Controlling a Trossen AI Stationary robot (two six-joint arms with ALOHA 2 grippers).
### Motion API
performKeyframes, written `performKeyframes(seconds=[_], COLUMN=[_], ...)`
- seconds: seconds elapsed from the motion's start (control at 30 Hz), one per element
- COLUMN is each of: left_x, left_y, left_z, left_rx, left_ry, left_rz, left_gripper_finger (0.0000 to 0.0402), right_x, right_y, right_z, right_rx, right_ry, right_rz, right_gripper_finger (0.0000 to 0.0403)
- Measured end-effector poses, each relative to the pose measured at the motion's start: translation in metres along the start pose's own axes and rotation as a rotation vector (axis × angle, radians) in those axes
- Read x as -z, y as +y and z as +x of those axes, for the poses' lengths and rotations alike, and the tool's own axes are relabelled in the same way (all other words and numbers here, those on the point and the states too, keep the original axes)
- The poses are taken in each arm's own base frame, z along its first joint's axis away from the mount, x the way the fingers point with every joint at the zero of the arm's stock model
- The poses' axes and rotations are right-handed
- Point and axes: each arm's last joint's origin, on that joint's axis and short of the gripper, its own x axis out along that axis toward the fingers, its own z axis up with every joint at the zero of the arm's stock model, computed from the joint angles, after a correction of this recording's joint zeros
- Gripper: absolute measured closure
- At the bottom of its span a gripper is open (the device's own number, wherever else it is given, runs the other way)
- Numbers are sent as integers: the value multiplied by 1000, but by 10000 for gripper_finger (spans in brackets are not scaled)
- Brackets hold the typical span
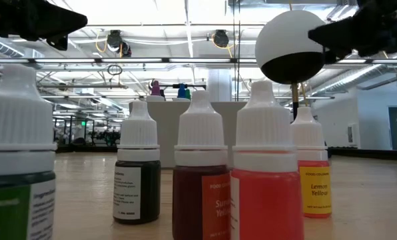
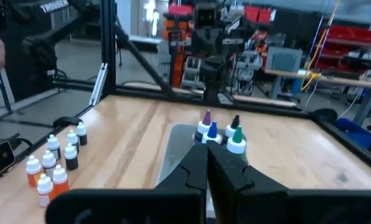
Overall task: Pick & Place food coloring
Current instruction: Put the small orange food coloring bottle into the gray bin
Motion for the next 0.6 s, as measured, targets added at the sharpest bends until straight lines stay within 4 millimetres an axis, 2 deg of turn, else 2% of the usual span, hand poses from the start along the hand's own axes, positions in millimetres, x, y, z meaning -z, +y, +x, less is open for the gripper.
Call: performKeyframes(seconds=[0.3,0.6], left_x=[0,1], left_y=[0,0], left_z=[0,0], left_rx=[3,3], left_ry=[1,7], left_rz=[-56,-72], left_gripper_finger=[357,361], right_x=[-35,-69], right_y=[41,96], right_z=[66,135], right_rx=[-80,-131], right_ry=[269,592], right_rz=[-96,-165], right_gripper_finger=[403,403])
